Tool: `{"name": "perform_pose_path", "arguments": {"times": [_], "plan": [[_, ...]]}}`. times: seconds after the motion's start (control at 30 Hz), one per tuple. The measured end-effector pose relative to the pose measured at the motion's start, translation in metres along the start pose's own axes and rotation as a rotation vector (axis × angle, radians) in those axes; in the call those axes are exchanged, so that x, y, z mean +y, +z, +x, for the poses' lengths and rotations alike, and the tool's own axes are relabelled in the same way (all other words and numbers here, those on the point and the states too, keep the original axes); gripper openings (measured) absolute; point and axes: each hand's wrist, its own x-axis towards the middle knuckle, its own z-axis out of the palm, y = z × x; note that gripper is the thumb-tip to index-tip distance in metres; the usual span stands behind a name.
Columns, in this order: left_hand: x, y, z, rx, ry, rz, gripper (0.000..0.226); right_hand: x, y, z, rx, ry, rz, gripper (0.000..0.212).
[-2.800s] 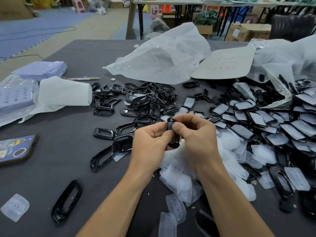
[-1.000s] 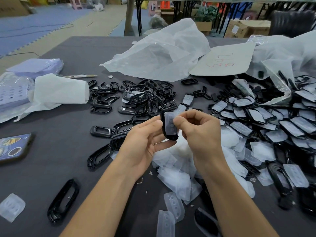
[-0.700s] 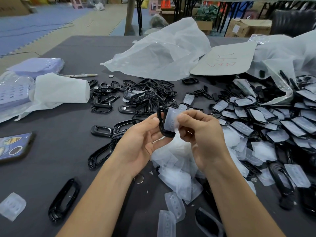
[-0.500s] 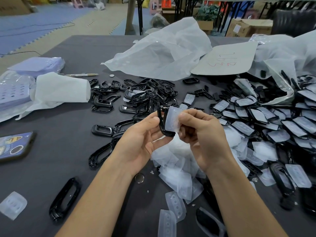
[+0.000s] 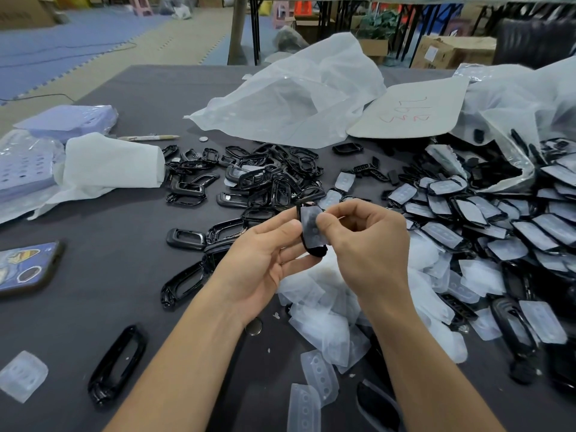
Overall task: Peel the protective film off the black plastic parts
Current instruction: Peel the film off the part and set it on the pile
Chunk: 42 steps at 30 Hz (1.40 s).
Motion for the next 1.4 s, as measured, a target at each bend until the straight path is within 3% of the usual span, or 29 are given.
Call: {"name": "perform_pose_path", "arguments": {"times": [0.17,0.37,0.87,1.07,1.2,1.27,1.4], "plan": [[-0.001,0.002,0.0,-0.011,0.014,0.014,0.042,0.0,0.002,-0.001,0.015,-0.041,-0.059,0.016],[-0.001,0.003,0.0,0.008,0.019,0.008,0.03,-0.002,0.001,0.002,-0.105,0.029,0.126,0.007],[-0.003,0.004,0.001,0.042,0.043,0.038,0.027,-0.003,0.003,-0.004,-0.011,-0.11,-0.099,0.017],[-0.003,0.004,0.002,0.135,0.051,-0.014,0.024,-0.008,-0.003,0.004,-0.089,0.15,0.324,0.026],[-0.004,0.003,0.003,0.152,0.054,0.016,0.027,-0.009,-0.011,0.008,-0.263,0.367,0.473,0.027],[-0.005,0.003,0.003,0.111,0.053,0.07,0.027,-0.008,-0.008,0.007,-0.256,0.353,0.387,0.021],[-0.007,0.003,0.002,0.054,0.056,0.148,0.028,-0.002,0.0,0.001,-0.081,0.088,0.04,0.013]]}}
